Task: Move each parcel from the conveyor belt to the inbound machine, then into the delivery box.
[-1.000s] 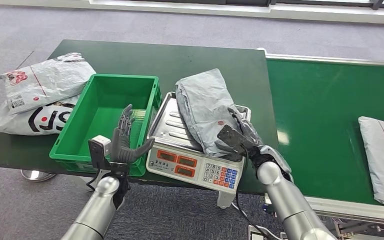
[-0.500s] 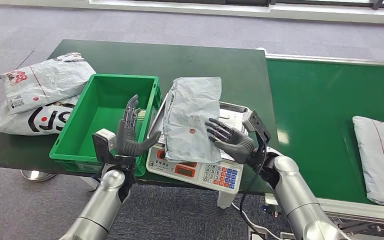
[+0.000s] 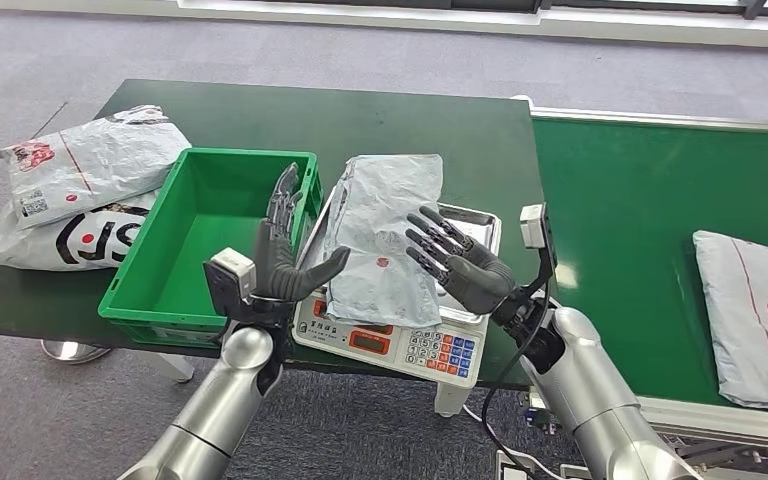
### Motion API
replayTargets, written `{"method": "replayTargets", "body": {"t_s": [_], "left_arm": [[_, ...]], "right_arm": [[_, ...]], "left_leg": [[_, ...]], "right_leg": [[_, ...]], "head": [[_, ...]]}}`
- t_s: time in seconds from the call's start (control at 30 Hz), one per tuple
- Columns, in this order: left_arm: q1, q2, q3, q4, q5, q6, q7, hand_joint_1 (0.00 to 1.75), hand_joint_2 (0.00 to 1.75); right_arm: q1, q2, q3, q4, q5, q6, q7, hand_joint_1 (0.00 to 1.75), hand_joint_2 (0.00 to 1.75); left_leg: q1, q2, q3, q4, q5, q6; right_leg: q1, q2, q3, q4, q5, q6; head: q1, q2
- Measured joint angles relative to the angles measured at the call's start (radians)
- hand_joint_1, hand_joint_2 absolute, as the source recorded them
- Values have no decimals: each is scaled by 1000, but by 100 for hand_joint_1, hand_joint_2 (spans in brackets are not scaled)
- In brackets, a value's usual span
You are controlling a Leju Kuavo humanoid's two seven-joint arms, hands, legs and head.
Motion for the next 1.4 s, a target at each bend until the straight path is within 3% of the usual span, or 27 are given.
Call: {"method": "replayTargets", "body": {"t_s": [0.1, 0.17, 0.3, 0.37, 0.4, 0.6, 0.83, 1.03, 1.33, 1.37, 1.4], "left_arm": [[0, 0, -2, -6, 5, 17, 0, 0, 175], [-2, 0, -2, 0, -5, 44, 2, 0, 175], [-41, -2, -10, 83, -106, 85, 94, 0, 175], [-83, -11, -24, 166, -172, 91, 172, 0, 175], [-103, -18, -29, 206, -192, 94, 197, 0, 175], [-217, -74, -66, 431, -265, 76, 315, 0, 175], [-271, -133, -122, 590, -317, -31, 369, 0, 175], [-318, -138, -189, 657, -410, -70, 471, 0, 175], [-349, -135, -233, 706, -433, -37, 511, 0, 175], [-349, -134, -233, 708, -437, -23, 516, 24, 175], [-349, -133, -234, 710, -440, -12, 519, 68, 175]], "right_arm": [[2, -5, 3, -24, -2, -5, -46, 0, 175], [9, -11, -3, -64, 100, -106, -134, 0, 175], [49, -13, -71, -240, 537, -612, -305, 0, 175], [78, -7, -121, -335, 630, -780, -329, 0, 175], [92, -3, -142, -373, 645, -812, -339, 0, 175], [144, 22, -213, -532, 731, -938, -384, 0, 175], [144, 25, -219, -572, 753, -975, -376, 0, 175], [144, 25, -219, -572, 749, -991, -387, 0, 175], [144, 25, -219, -570, 745, -996, -384, 0, 175], [145, 25, -219, -570, 744, -997, -384, 0, 175], [145, 25, -219, -570, 743, -998, -383, 0, 175]], "left_leg": [[0, 0, 0, 0, 0, 0], [0, 0, 0, 0, 0, 0], [-1, -2, 0, 0, 0, 0], [-1, -2, 0, 1, 0, 0], [-1, -2, 0, 1, 0, 0], [-1, 0, 0, 1, 0, 1], [-1, 0, 0, 1, 0, 1], [-1, 0, 0, 0, 0, 1], [-1, 0, 0, 0, 0, 1], [-1, 0, 0, 0, 0, 1], [-1, 0, 0, 0, 0, 1]], "right_leg": [[0, 0, 0, 0, 0, 0], [0, 0, 0, 0, 0, 0], [-1, -3, 0, 0, 0, 0], [-1, -4, 0, 0, 0, 0], [-1, -3, 0, 0, 0, 0], [-2, 1, -1, 0, 1, 1], [-2, 1, -1, 0, 1, 1], [-1, 0, 0, 0, 1, 1], [-1, 0, 1, 0, 1, 1], [-1, 0, 1, 0, 1, 1], [-1, 0, 1, 0, 1, 1]], "head": [[0, 0], [0, 0], [0, 0], [0, 0], [0, 0], [0, 0], [0, 0], [0, 0], [0, 0], [0, 0], [0, 0]]}}
